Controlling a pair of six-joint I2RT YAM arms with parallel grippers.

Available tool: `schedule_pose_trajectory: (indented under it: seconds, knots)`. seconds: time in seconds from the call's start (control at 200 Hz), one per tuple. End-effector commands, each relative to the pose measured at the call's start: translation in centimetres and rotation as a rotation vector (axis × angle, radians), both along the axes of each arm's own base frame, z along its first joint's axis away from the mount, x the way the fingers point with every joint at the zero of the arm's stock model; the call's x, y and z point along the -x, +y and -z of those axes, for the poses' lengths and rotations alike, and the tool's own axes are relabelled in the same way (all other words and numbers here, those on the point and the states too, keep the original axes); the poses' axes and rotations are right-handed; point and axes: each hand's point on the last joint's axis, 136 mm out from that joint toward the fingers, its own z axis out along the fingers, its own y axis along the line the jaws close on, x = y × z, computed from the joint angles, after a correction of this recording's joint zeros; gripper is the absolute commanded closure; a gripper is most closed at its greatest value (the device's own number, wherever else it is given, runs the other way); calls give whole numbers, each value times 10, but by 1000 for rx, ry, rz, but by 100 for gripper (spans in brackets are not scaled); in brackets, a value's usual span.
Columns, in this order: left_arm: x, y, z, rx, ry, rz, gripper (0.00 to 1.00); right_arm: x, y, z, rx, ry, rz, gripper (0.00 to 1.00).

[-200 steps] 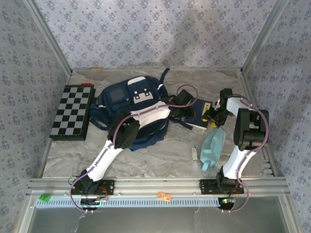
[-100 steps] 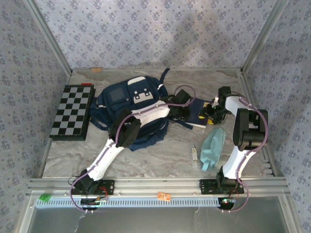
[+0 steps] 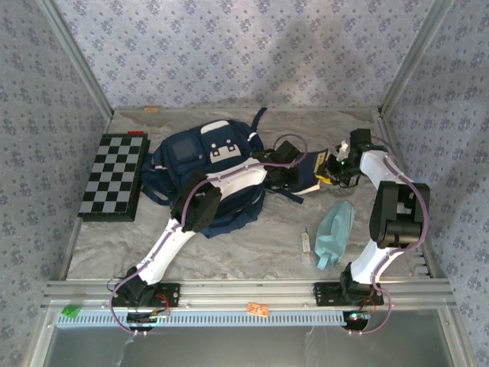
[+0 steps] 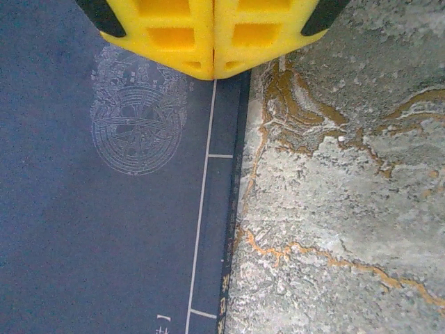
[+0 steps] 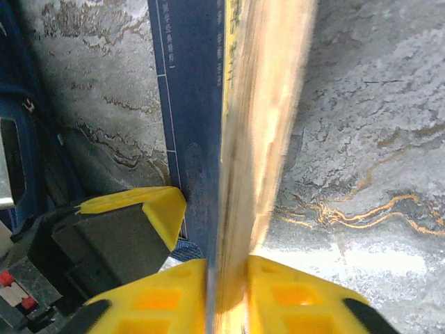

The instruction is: Pack the student bag

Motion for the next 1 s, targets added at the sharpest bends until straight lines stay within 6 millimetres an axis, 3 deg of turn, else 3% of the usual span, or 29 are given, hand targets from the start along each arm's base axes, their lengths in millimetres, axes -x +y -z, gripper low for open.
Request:
schedule_pose_trajectory:
  seconds: [0.0, 0.155, 0.335, 0.425, 0.465, 0.635, 0.76, 0.795, 0.885, 0.994]
  knots:
    - [10, 7, 22, -64, 42, 23, 93, -5, 5, -12, -45, -33, -13, 87]
    - [3, 4, -3, -43, 6, 42, 90, -3, 3, -27, -53, -57, 1, 99]
    - [-8, 17, -75, 34, -81, 45, 76, 1, 10, -70, -73, -145, -2, 100]
    - [-6, 34, -111, 100, -118, 30, 69, 9, 14, -94, -84, -193, 2, 100]
    - [-1, 45, -116, 125, -116, 22, 65, 13, 18, -105, -97, -214, -2, 100]
    - [12, 86, -155, 346, -119, -28, 47, 34, 43, -148, -173, -300, -58, 100]
    - [17, 102, -177, 551, -97, -24, 34, 47, 72, -175, -277, -360, -120, 100]
    - [18, 104, -182, 603, -91, -17, 31, 55, 80, -165, -305, -325, -127, 100]
    - [21, 104, -194, 700, -93, -2, 26, 58, 101, -175, -359, -361, -173, 100]
    - [24, 104, -194, 727, -79, 1, 25, 63, 123, -185, -426, -377, -213, 100]
